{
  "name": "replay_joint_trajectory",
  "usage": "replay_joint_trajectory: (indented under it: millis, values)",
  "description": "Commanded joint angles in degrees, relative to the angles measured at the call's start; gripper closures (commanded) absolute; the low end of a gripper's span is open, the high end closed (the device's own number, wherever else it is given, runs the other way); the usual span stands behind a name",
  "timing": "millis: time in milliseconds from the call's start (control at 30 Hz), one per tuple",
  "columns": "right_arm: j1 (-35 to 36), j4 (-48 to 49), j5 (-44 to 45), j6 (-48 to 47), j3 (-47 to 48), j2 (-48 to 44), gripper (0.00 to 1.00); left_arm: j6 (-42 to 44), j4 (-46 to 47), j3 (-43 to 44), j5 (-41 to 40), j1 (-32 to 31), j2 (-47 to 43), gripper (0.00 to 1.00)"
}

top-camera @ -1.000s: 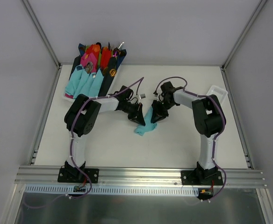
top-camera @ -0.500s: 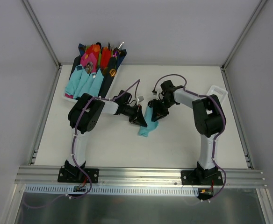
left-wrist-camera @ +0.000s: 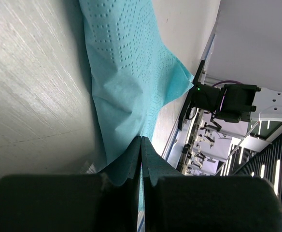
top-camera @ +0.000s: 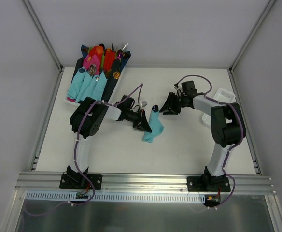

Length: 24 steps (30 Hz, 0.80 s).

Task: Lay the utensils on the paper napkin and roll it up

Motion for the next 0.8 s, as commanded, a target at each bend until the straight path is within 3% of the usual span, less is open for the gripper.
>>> replay_joint_trajectory:
  millis: [0,200,433,767]
  values:
    - [0.5,9.1,-4.2,6.6,-1.4,2.2,0.61,3.2,-4.2,-2.6,-7.0,0.0,3.1,1.00]
    - [0.6,15.8,-7.0,11.6,-2.6,7.1,0.53,3.4,-4.2,-2.7,-7.0,0.2,2.9,1.00]
    - [2.5,3.7,2.7,5.5,-0.5,6.1,0.52,3.2,-4.3,-2.5,-7.0,0.3,3.1,1.00]
    - [5.1,-5.6,6.3,0.3,1.3,8.1,0.52,3.4,-4.7,-2.3,-7.2,0.5,2.9,1.00]
